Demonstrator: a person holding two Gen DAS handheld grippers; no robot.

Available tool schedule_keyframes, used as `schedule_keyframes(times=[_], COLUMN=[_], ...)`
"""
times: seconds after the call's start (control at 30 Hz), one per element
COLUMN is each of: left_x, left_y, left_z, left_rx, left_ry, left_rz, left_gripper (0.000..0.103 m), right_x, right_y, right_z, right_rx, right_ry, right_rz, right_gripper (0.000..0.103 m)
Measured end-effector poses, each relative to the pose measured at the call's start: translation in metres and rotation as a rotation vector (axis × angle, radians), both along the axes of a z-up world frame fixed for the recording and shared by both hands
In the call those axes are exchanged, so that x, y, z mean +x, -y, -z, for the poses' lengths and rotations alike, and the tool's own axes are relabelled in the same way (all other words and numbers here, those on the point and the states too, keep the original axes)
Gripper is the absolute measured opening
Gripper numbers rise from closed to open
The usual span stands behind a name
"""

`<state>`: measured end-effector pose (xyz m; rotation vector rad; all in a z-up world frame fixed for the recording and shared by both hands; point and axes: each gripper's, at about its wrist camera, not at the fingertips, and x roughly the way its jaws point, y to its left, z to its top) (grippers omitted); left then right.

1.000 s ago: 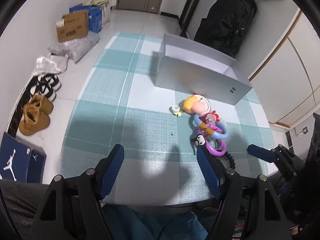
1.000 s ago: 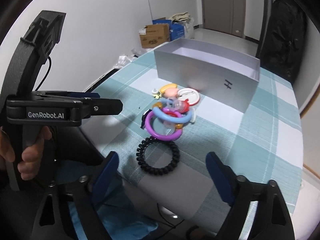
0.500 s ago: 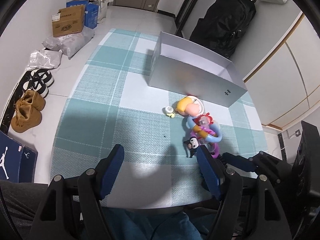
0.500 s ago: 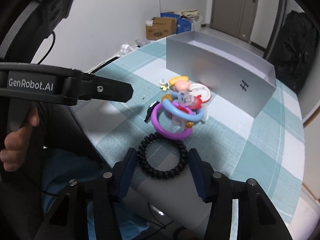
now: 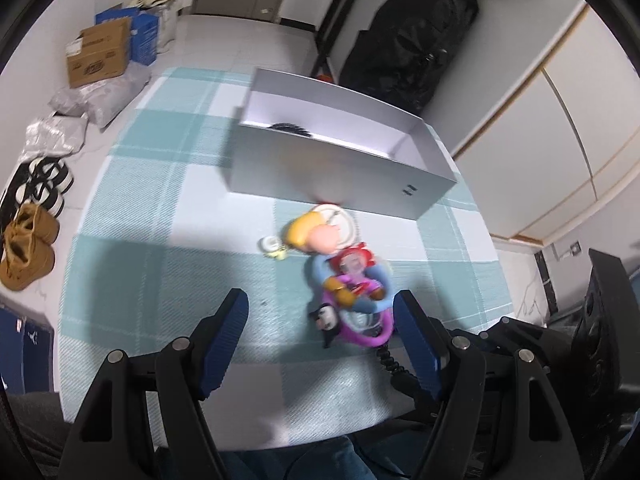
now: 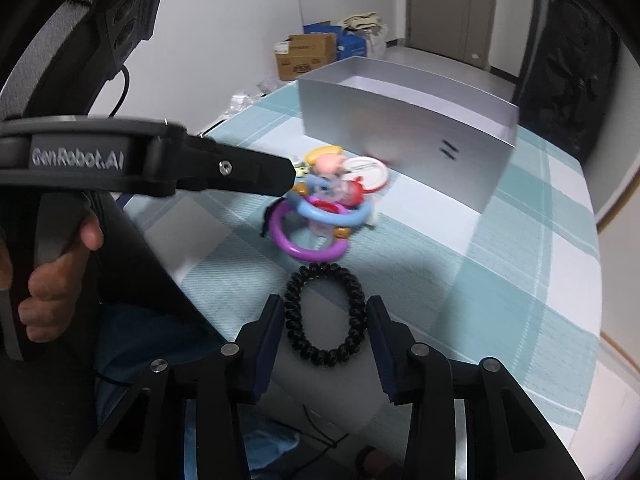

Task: Organize jewelry
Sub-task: 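Grasp the second black coiled bracelet with the right gripper, then grasp the blue ring with the left gripper while the right gripper holds the bracelet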

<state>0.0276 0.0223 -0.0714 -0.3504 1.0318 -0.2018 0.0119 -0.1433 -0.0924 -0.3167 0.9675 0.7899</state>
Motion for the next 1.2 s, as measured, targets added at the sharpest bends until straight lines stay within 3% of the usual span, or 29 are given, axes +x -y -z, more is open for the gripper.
schedule_keyframes(times=[0.27, 0.6, 0.73, 0.83, 0.93, 1.2], left_x=[0.016, 0.031, 0.032, 0.031, 0.031, 0.029], left_y=[0.023, 0.031, 0.039, 0.037, 0.037, 0.037], left_z=[0.009, 0.015, 0.016, 0.016, 0.015, 0.012], left_rx=[0.039, 0.102, 0.191, 0.183, 0.168, 0.14], left_ry=[-0.041, -0.07, -0.061, -0.054, -0.047, -0.034], left_rz=[0.085, 0.099, 0.116, 0.125, 0.129, 0.128], left_gripper=[0.071, 0.071, 0.071, 0.07, 0.054, 0.054], right_x=[0.019, 0.032, 0.032, 0.032, 0.034, 0.037], right_y=[0.033, 0.047, 0.052, 0.055, 0.055, 0.056], right_z=[-0.005, -0.006, -0.008, -0.01, -0.01, -0.009], right_rx=[0.046, 0.122, 0.142, 0.154, 0.16, 0.166], right_ry=[-0.049, -0.084, -0.089, -0.099, -0.1, -0.099], right_rz=[0.109, 0.178, 0.198, 0.208, 0.209, 0.214], right_gripper=[0.04, 0.04, 0.04, 0.04, 0.04, 0.04])
